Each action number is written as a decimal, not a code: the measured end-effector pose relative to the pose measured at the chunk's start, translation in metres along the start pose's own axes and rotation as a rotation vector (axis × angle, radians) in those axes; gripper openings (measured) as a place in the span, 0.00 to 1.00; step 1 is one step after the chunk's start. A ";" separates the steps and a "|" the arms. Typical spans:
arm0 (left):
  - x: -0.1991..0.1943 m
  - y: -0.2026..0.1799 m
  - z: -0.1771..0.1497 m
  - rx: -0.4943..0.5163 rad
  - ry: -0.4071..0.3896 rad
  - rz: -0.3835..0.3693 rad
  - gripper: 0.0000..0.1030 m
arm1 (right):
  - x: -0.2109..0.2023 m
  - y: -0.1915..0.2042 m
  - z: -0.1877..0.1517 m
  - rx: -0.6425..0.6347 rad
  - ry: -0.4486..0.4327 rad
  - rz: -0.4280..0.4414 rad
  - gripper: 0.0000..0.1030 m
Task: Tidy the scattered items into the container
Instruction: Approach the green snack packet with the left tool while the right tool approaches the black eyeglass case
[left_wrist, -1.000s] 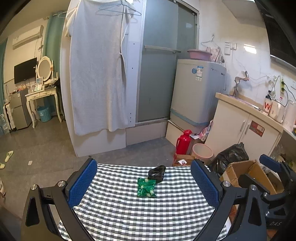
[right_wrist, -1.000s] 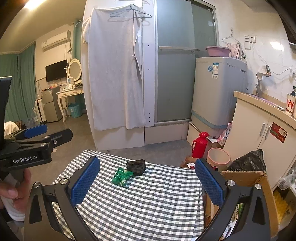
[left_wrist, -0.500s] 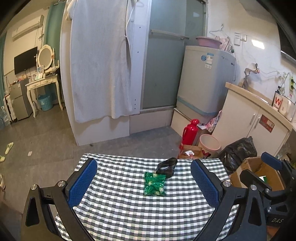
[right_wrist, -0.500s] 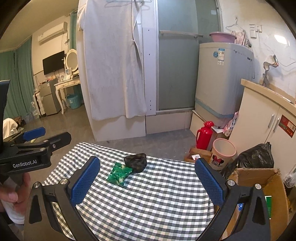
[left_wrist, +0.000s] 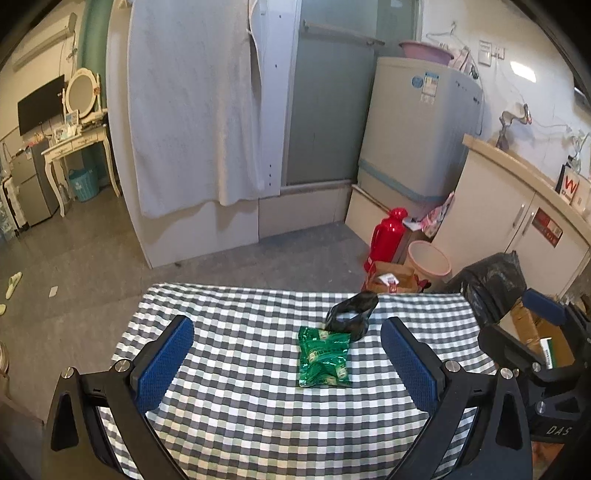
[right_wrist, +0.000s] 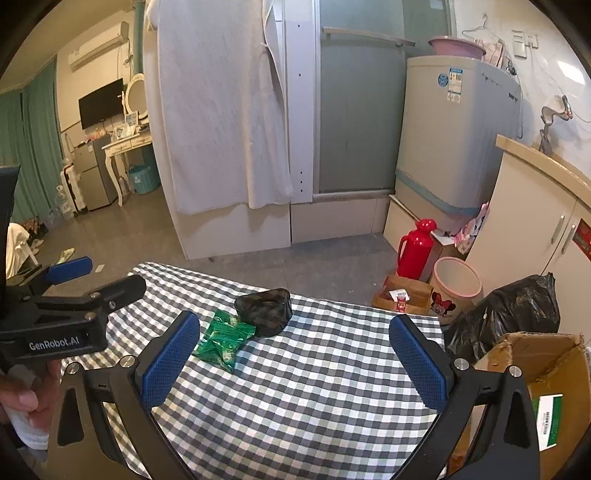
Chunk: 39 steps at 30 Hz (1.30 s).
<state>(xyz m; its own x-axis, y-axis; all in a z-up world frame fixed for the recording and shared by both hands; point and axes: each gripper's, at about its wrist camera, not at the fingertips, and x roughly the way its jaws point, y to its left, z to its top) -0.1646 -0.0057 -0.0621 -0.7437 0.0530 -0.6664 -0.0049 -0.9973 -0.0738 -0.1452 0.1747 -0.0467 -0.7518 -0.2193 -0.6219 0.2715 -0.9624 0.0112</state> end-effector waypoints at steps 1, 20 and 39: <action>0.004 -0.001 -0.001 0.002 0.007 0.000 1.00 | 0.005 0.000 0.000 0.000 0.006 0.000 1.00; 0.115 -0.008 -0.038 0.030 0.206 -0.057 1.00 | 0.096 -0.004 -0.009 -0.025 0.129 -0.017 1.00; 0.167 -0.030 -0.056 0.062 0.263 -0.075 1.00 | 0.119 -0.005 -0.008 -0.032 0.149 -0.025 1.00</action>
<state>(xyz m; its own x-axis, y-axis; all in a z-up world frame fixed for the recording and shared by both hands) -0.2514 0.0356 -0.2125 -0.5406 0.1299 -0.8312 -0.0999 -0.9909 -0.0899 -0.2315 0.1545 -0.1270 -0.6619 -0.1667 -0.7308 0.2744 -0.9612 -0.0294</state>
